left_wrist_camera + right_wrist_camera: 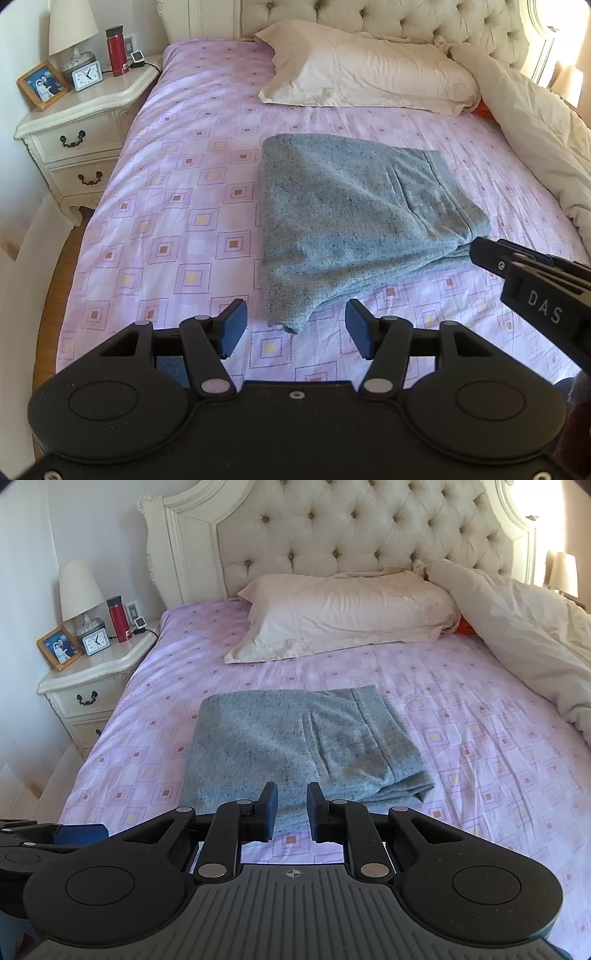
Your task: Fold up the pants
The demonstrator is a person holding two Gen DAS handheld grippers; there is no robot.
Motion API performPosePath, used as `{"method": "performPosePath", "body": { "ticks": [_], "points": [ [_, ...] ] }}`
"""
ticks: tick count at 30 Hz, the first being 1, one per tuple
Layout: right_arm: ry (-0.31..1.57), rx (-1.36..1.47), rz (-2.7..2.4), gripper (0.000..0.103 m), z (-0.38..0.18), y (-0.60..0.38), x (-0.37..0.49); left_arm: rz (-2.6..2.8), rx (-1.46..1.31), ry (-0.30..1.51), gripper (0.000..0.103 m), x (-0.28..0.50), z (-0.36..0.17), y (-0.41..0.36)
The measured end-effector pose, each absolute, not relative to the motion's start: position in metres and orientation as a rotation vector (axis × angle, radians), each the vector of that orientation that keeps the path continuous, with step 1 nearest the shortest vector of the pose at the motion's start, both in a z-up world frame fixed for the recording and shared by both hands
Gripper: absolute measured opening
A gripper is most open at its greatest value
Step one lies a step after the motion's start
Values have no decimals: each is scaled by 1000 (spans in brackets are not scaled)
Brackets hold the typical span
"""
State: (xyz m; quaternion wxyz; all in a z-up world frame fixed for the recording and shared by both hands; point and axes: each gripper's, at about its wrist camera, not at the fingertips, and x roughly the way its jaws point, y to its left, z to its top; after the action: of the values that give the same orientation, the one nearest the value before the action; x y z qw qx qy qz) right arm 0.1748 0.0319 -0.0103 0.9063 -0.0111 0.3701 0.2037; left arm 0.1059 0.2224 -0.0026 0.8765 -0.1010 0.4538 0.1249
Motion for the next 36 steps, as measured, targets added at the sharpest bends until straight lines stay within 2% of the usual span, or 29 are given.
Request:
{"method": "performPosePath", "body": {
  "ticks": [36],
  "points": [
    [792, -16, 439, 17, -20, 31, 177, 253, -201, 992, 62, 112, -13, 219]
  ]
}}
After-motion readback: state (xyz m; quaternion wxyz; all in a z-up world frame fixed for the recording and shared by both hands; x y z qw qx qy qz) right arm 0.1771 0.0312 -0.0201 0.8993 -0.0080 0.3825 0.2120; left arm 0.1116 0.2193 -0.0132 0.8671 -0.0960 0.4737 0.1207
